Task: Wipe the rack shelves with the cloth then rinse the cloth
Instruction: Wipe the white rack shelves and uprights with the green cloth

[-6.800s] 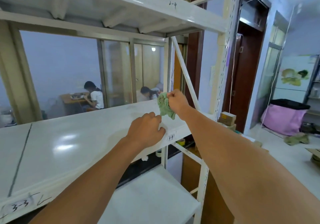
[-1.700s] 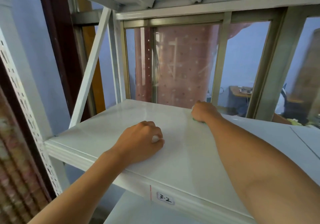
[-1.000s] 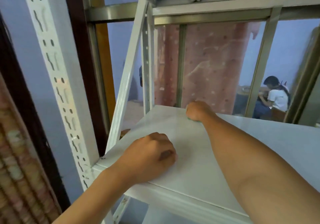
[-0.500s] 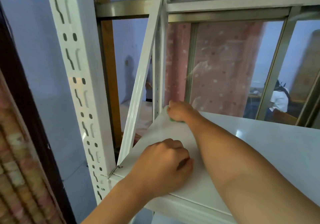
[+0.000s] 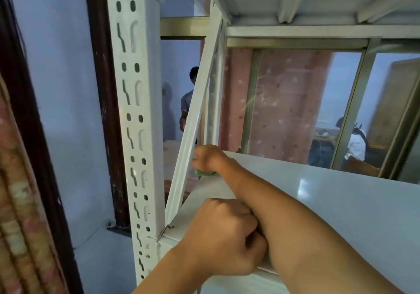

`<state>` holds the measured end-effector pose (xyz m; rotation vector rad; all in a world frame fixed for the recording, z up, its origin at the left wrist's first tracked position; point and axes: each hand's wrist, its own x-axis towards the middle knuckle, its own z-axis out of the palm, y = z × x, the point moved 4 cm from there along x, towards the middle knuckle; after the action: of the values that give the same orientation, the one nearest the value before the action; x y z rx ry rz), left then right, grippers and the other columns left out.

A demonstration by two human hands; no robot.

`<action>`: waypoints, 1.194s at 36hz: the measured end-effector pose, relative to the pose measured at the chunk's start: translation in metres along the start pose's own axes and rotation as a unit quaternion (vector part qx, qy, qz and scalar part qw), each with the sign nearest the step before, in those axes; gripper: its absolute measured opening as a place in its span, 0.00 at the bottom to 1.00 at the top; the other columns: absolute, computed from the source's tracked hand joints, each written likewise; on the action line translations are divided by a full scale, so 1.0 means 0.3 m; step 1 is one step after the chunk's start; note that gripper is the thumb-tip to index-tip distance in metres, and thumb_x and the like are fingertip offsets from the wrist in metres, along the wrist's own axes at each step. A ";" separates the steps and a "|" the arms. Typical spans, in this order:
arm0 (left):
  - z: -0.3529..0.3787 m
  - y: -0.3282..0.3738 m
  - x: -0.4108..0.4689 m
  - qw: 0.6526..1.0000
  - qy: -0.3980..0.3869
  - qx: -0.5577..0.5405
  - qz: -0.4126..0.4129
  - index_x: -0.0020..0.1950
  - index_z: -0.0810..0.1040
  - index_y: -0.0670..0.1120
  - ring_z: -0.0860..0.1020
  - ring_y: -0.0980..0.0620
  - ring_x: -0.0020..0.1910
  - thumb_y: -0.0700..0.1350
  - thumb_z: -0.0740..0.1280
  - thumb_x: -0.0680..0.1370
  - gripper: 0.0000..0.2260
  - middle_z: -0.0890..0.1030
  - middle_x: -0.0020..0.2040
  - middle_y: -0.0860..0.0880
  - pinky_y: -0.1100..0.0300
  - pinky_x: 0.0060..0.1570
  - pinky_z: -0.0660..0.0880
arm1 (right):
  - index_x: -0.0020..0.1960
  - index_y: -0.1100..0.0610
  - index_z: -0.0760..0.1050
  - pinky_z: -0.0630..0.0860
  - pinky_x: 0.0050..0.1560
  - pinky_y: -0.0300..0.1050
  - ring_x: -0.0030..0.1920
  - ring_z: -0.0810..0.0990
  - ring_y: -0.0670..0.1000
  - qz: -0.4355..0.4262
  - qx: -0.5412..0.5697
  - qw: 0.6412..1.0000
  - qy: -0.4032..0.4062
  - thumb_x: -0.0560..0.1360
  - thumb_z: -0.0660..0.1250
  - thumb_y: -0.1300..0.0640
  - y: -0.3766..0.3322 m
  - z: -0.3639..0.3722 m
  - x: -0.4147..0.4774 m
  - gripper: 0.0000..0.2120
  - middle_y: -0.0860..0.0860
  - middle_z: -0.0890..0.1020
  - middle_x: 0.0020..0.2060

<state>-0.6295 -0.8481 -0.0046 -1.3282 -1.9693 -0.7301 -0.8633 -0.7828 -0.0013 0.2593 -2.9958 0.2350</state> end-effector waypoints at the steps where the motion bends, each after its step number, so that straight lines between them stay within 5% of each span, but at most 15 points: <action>1: -0.006 -0.003 -0.003 1.000 0.007 -0.011 -0.002 0.26 0.65 0.47 0.60 0.50 0.25 0.42 0.66 0.64 0.11 0.66 0.24 0.50 0.56 0.22 0.61 | 0.60 0.59 0.75 0.75 0.54 0.50 0.52 0.77 0.57 -0.005 0.024 1.000 -0.001 0.80 0.60 0.50 -0.026 0.007 0.007 0.16 0.56 0.80 0.56; 8: -0.045 -0.034 -0.033 0.997 0.043 -0.066 -0.010 0.24 0.64 0.47 0.58 0.50 0.22 0.41 0.64 0.62 0.10 0.63 0.22 0.51 0.57 0.22 0.58 | 0.52 0.55 0.74 0.76 0.62 0.58 0.59 0.79 0.60 0.066 0.263 0.962 -0.032 0.75 0.69 0.62 -0.063 0.145 0.166 0.07 0.57 0.78 0.55; 14: -0.061 -0.017 -0.026 0.995 0.056 -0.081 0.007 0.26 0.65 0.46 0.59 0.52 0.25 0.39 0.66 0.64 0.11 0.65 0.25 0.52 0.56 0.24 0.58 | 0.48 0.55 0.72 0.73 0.49 0.47 0.46 0.73 0.52 0.042 0.142 0.989 0.028 0.80 0.62 0.59 -0.086 -0.037 0.023 0.02 0.53 0.75 0.46; 17: -0.058 -0.002 -0.025 0.995 0.043 -0.083 0.026 0.27 0.67 0.46 0.60 0.52 0.24 0.39 0.67 0.66 0.11 0.66 0.26 0.52 0.55 0.24 0.60 | 0.55 0.57 0.73 0.74 0.50 0.47 0.45 0.76 0.55 0.015 0.115 0.990 0.086 0.80 0.61 0.56 -0.075 -0.096 -0.038 0.07 0.54 0.77 0.46; 21: -0.049 0.017 -0.032 0.996 0.029 -0.050 0.065 0.29 0.67 0.47 0.60 0.51 0.24 0.40 0.68 0.68 0.11 0.66 0.26 0.52 0.55 0.23 0.61 | 0.48 0.55 0.69 0.77 0.49 0.52 0.45 0.79 0.58 0.035 0.192 0.970 0.143 0.76 0.64 0.54 -0.014 -0.110 -0.099 0.05 0.56 0.78 0.42; 25: -0.025 0.018 -0.042 0.996 0.017 -0.007 0.089 0.29 0.67 0.47 0.61 0.51 0.24 0.41 0.68 0.70 0.12 0.66 0.25 0.51 0.55 0.22 0.63 | 0.54 0.58 0.72 0.74 0.43 0.47 0.43 0.78 0.53 0.082 0.294 0.937 0.171 0.75 0.69 0.51 0.067 -0.144 -0.189 0.13 0.53 0.79 0.43; 31: -0.033 0.004 -0.025 0.997 0.052 -0.010 0.053 0.28 0.66 0.46 0.63 0.51 0.22 0.42 0.66 0.73 0.15 0.67 0.24 0.51 0.55 0.21 0.66 | 0.46 0.53 0.80 0.77 0.45 0.47 0.44 0.79 0.52 0.129 0.445 0.880 0.107 0.75 0.71 0.57 0.231 -0.148 -0.355 0.01 0.53 0.81 0.43; 36: -0.040 -0.021 -0.019 0.997 0.075 -0.022 -0.011 0.28 0.69 0.46 0.67 0.50 0.23 0.45 0.64 0.75 0.15 0.70 0.25 0.52 0.53 0.23 0.68 | 0.57 0.55 0.81 0.81 0.46 0.44 0.48 0.84 0.52 0.156 0.551 0.820 -0.006 0.76 0.71 0.60 0.317 -0.136 -0.485 0.10 0.55 0.85 0.50; 39: -0.032 -0.036 -0.015 0.995 0.083 -0.025 -0.044 0.29 0.68 0.47 0.68 0.50 0.23 0.45 0.65 0.75 0.15 0.69 0.24 0.52 0.53 0.24 0.69 | 0.54 0.53 0.80 0.81 0.48 0.43 0.48 0.83 0.50 0.154 0.507 0.847 -0.045 0.77 0.71 0.60 0.336 -0.138 -0.537 0.07 0.51 0.84 0.49; 43: -0.028 -0.042 -0.010 0.994 0.081 -0.005 -0.078 0.28 0.68 0.48 0.68 0.50 0.22 0.48 0.63 0.74 0.15 0.69 0.23 0.51 0.56 0.24 0.69 | 0.54 0.51 0.83 0.77 0.59 0.43 0.54 0.82 0.48 0.134 0.369 0.920 0.019 0.72 0.77 0.54 0.367 -0.156 -0.544 0.12 0.46 0.84 0.49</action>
<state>-0.6388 -0.8603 -0.0027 -1.0932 -1.9554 -0.8948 -0.7183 -0.6418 0.0063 -0.1004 -2.7458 1.3745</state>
